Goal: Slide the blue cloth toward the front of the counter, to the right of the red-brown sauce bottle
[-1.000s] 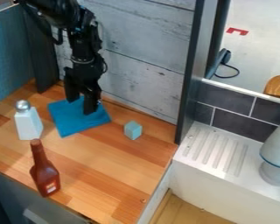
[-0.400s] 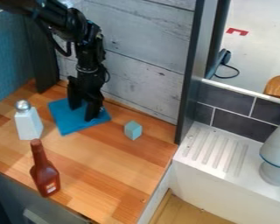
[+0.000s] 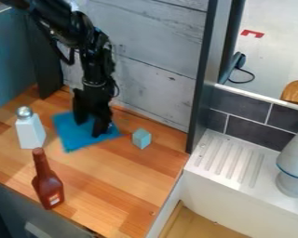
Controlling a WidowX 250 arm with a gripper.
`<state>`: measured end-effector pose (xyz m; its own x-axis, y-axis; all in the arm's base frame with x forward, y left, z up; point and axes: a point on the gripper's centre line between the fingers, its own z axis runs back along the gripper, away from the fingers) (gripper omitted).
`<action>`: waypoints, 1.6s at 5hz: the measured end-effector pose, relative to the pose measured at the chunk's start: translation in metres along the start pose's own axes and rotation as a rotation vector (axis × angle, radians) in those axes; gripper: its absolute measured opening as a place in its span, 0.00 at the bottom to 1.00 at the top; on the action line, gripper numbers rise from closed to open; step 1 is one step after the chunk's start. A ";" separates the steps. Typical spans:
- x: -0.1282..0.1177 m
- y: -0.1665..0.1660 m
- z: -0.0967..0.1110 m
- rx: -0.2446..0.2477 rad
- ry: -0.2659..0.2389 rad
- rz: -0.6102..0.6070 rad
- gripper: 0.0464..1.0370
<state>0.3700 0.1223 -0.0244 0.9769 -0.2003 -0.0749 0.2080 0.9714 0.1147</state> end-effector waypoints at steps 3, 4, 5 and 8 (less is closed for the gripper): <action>-0.036 -0.059 0.001 -0.030 0.005 -0.096 0.96; -0.048 -0.078 0.002 -0.028 0.002 -0.135 0.96; -0.052 -0.090 0.003 -0.037 -0.011 -0.152 0.96; -0.038 -0.125 0.017 -0.058 -0.045 -0.213 0.96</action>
<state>0.3078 0.0065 -0.0188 0.9125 -0.4064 -0.0472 0.4083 0.9118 0.0438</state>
